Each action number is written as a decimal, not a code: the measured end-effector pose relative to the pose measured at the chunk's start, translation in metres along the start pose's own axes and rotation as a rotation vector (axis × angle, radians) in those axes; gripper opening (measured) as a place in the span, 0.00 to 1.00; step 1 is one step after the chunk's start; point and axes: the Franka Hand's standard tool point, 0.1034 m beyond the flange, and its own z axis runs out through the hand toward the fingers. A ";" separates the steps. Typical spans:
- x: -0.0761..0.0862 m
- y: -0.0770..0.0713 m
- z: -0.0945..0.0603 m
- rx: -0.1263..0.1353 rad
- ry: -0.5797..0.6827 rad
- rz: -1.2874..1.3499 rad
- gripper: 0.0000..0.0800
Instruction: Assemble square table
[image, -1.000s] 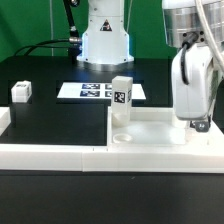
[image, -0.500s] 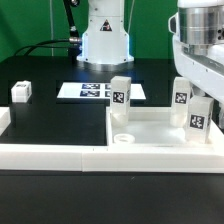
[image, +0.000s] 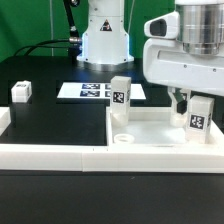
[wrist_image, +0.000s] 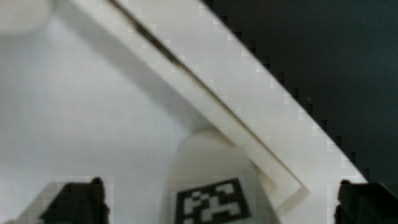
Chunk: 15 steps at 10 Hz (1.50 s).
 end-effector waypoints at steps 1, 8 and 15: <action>0.000 -0.001 0.000 0.001 0.000 0.007 0.81; -0.001 -0.001 0.000 0.003 -0.002 0.310 0.35; 0.008 -0.016 0.001 0.108 -0.012 1.225 0.35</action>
Offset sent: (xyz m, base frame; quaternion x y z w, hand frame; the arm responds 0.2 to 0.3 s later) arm 0.0000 0.0000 0.0000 0.0000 0.0000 0.0000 1.0000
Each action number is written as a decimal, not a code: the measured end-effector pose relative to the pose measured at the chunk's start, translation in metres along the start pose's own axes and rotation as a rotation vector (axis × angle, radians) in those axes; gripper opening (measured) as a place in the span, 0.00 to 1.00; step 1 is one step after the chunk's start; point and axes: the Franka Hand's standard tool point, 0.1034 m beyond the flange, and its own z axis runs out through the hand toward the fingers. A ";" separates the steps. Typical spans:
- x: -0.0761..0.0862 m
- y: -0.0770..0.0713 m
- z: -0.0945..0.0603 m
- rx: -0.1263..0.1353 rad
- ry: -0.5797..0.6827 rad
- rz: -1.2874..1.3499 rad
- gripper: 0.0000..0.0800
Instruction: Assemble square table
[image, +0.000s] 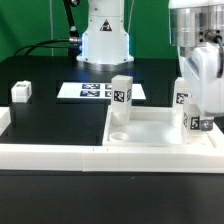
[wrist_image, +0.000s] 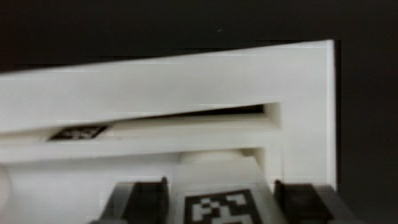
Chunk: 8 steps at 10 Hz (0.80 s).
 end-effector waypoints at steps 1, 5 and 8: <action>-0.001 -0.001 0.000 0.010 0.002 0.094 0.36; 0.000 -0.001 0.000 0.019 0.017 0.122 0.36; 0.002 -0.001 0.000 0.022 0.020 0.090 0.36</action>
Offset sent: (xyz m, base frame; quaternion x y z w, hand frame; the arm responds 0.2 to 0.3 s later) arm 0.0233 0.0123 0.0047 0.0332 -0.0260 0.2415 0.9695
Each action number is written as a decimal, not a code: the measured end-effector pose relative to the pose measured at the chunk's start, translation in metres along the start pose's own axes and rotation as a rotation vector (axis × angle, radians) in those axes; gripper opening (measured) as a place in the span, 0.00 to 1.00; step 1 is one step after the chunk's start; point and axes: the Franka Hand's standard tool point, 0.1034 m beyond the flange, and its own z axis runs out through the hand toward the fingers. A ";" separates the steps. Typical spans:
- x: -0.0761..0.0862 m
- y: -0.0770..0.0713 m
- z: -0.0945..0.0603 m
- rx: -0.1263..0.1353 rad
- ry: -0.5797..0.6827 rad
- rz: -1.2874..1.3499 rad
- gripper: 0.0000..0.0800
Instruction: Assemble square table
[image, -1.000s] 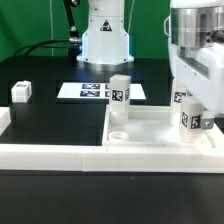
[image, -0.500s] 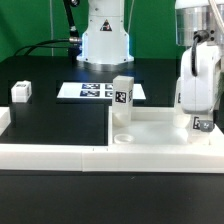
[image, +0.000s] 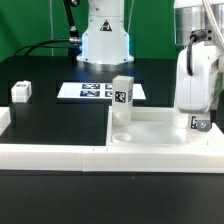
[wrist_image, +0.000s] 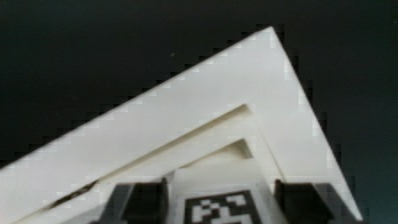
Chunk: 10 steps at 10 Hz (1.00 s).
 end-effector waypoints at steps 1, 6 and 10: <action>0.000 0.000 0.000 0.001 0.000 -0.025 0.36; -0.007 0.005 -0.011 0.045 -0.005 -0.574 0.80; 0.004 -0.009 -0.011 0.068 0.033 -1.091 0.81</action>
Offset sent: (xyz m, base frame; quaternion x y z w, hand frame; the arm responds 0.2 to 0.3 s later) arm 0.0215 0.0213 0.0379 0.0138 -0.0273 -0.3566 0.9338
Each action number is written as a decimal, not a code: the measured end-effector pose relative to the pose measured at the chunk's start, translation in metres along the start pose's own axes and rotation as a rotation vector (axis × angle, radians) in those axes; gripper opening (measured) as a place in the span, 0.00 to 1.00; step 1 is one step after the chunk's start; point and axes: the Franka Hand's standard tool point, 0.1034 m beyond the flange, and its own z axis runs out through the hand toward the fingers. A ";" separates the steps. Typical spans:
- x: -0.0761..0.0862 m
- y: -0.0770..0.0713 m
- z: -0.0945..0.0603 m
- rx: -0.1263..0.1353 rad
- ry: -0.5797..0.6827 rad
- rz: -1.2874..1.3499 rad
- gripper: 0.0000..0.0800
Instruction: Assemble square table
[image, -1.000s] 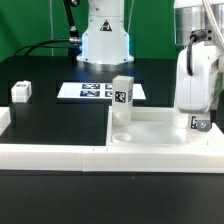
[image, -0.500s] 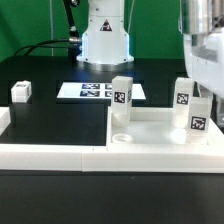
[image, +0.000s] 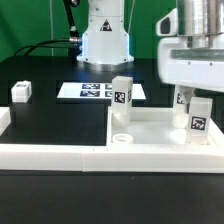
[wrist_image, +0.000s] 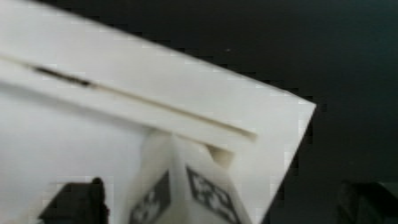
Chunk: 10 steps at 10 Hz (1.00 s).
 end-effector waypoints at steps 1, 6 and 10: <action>0.005 -0.002 -0.003 -0.008 0.012 -0.144 0.81; 0.004 -0.003 -0.001 -0.005 0.050 -0.359 0.68; 0.011 0.003 0.001 -0.010 0.058 -0.139 0.40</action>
Offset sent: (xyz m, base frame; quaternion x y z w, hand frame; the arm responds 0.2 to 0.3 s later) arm -0.0053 0.0077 -0.0056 0.0437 0.0318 -0.1637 0.9850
